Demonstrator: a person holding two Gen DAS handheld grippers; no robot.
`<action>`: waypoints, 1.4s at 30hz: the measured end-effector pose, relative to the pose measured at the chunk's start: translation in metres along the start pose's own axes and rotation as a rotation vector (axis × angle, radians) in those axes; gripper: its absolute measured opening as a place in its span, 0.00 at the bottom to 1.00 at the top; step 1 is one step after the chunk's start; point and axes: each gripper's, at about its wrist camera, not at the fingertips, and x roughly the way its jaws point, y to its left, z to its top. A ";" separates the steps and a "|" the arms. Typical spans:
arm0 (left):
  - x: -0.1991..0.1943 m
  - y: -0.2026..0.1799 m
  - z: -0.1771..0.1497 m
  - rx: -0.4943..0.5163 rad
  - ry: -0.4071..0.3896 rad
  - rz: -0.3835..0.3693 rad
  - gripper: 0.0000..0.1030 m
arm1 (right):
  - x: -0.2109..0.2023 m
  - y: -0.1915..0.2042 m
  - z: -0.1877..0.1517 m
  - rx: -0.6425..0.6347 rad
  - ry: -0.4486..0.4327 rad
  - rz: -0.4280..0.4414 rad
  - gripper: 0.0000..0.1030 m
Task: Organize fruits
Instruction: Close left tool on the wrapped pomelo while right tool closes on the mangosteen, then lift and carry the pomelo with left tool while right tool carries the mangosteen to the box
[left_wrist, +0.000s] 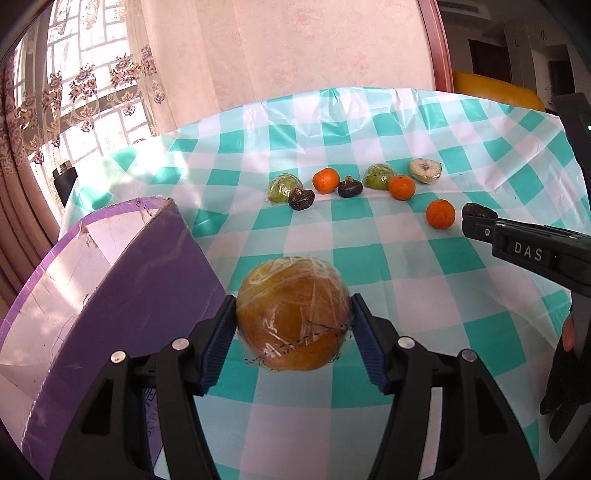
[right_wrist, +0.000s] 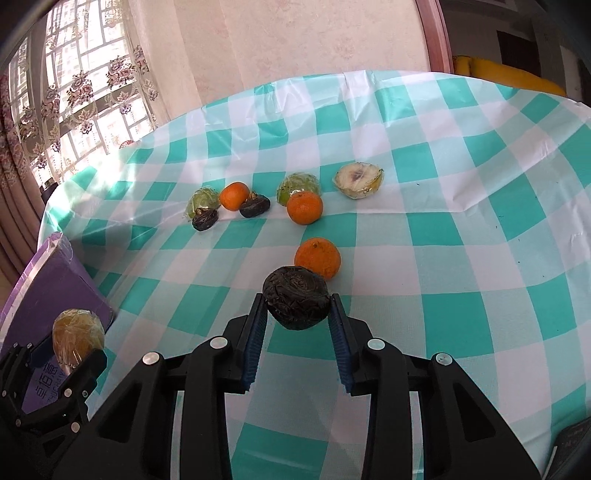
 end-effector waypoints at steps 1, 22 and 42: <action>-0.007 0.000 0.000 0.002 -0.008 -0.001 0.60 | -0.004 0.002 -0.001 -0.005 -0.004 0.000 0.33; -0.123 0.070 0.017 -0.132 -0.225 0.084 0.60 | -0.081 0.064 0.000 -0.149 -0.121 0.072 0.33; -0.150 0.150 -0.009 -0.220 -0.191 0.168 0.60 | -0.105 0.169 0.000 -0.337 -0.158 0.192 0.33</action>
